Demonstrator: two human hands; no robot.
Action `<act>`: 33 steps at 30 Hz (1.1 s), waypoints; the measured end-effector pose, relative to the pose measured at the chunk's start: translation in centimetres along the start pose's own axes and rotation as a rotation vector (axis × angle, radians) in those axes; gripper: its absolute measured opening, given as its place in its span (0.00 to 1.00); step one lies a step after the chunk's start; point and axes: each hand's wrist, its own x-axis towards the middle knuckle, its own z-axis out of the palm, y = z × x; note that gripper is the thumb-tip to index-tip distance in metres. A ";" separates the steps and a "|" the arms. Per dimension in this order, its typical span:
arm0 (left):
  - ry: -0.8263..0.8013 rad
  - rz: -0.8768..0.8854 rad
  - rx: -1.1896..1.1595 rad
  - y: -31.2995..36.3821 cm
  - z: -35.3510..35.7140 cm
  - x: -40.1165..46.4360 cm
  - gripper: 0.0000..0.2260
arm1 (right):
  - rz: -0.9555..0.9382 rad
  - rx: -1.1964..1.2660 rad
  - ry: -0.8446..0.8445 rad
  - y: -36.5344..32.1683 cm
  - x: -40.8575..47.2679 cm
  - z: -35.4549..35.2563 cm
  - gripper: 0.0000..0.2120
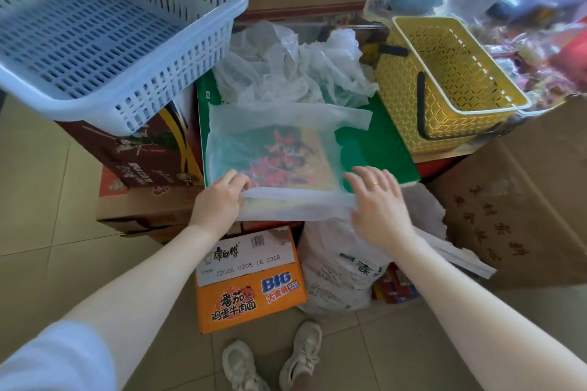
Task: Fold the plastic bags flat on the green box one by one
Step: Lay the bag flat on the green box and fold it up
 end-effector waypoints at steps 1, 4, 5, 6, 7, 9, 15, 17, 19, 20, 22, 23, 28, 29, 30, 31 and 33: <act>-0.001 0.007 -0.021 0.3 0.1 0.0 0.07 | -0.111 -0.020 0.025 -1.5 0.1 0.4 0.30; -0.014 0.054 -0.065 0.7 0.1 -0.4 0.09 | -0.276 -0.034 0.084 -5.0 1.3 1.9 0.22; -0.016 0.079 -0.041 0.4 0.1 -0.5 0.11 | -0.302 -0.065 0.094 -5.4 1.8 2.2 0.19; -0.022 0.114 0.010 0.0 -0.1 -0.8 0.14 | -0.312 -0.093 0.092 -5.4 2.3 2.4 0.18; -0.033 0.149 0.076 -0.5 -0.2 -1.1 0.16 | -0.306 -0.119 0.077 -5.1 2.7 2.6 0.18; -0.044 0.182 0.167 -1.7 -0.4 -1.9 0.17 | -0.279 -0.175 0.046 -4.1 2.7 2.9 0.17; -0.131 0.184 0.254 -3.7 0.1 -2.7 0.18 | -0.226 -0.132 -0.079 -3.8 0.9 3.8 0.16; -0.212 0.188 0.300 -4.0 0.1 -2.7 0.22 | -0.259 -0.043 -0.082 -5.4 0.5 4.5 0.23; -0.329 0.153 0.303 -4.3 0.0 -2.7 0.34 | -0.322 -0.033 -0.085 -7.7 0.8 5.4 0.33; -0.396 0.143 0.321 -4.6 0.0 -2.8 0.39 | -0.341 -0.028 -0.086 -8.8 1.0 6.2 0.38; -0.468 0.153 0.392 -5.1 -0.2 -3.0 0.44 | -0.326 -0.027 -0.069 -10.6 1.3 7.8 0.43; -0.477 0.158 0.406 -5.5 -0.3 -3.0 0.45 | -0.295 -0.031 -0.052 -11.0 1.5 8.4 0.43; -0.468 0.134 0.415 -7.5 -1.1 -3.9 0.42 | -0.116 -0.055 0.062 -9.0 0.7 9.6 0.29; -0.459 0.088 0.348 -7.3 -1.4 -4.3 0.43 | -0.081 -0.057 0.065 -8.3 0.5 9.7 0.28; -0.434 0.019 0.245 -6.9 -1.6 -4.7 0.44 | -0.063 -0.064 0.069 -7.7 0.3 9.5 0.28; -0.381 -0.070 0.110 -6.3 -1.6 -5.0 0.43 | -0.069 -0.069 0.071 -7.5 0.2 9.4 0.27; -0.160 -0.282 -0.185 -4.2 -1.8 -5.3 0.32 | -0.141 -0.093 0.136 -7.9 0.4 8.4 0.25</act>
